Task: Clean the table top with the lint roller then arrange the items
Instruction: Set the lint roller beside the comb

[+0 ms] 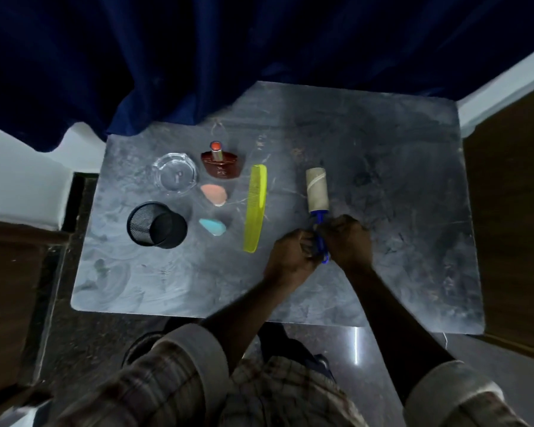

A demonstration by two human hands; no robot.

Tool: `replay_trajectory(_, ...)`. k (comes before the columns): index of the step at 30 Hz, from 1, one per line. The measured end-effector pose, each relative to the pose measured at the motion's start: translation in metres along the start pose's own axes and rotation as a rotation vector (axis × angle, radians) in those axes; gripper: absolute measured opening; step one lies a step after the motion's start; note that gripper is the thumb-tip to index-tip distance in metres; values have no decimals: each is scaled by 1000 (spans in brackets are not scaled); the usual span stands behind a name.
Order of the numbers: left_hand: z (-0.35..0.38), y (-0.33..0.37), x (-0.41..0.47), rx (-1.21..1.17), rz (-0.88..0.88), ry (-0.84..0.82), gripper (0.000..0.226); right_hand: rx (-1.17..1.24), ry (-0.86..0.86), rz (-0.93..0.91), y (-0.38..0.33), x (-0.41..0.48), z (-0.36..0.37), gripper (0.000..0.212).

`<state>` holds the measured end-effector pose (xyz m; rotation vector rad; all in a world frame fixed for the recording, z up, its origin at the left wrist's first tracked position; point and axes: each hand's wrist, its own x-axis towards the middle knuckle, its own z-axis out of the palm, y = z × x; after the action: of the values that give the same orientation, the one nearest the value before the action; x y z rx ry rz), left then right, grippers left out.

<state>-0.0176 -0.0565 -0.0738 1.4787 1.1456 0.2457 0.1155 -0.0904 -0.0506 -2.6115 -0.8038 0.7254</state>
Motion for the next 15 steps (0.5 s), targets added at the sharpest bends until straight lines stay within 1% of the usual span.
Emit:
replay_trajectory(2,3,1,4,87,32,-18,44,-22,-38,-25,0,1,5,41)
replay_trajectory(4,2,1,7,114,41,-28,42,-52,-56,-84,-1,3,7,36)
replay_trajectory(6,0,-2,8,114,43,-35,41,-17,-56,-111,-2,5,8,32)
replay_trajectory(8,-7,-7,5,58,59,-16,36,16,-62,-142,-7,4,10,30)
replay_trajectory(11,-23,-17,-3,93,93,63,31,73,-90,-207,-21,-3,17,28)
replay_trajectory(12,-28,-22,-6,63,83,83,31,81,-102,-233,-26,-6,21,27)
replay_trajectory(15,-42,-34,-18,-54,57,98,46,97,-136,-251,-39,-15,35,26)
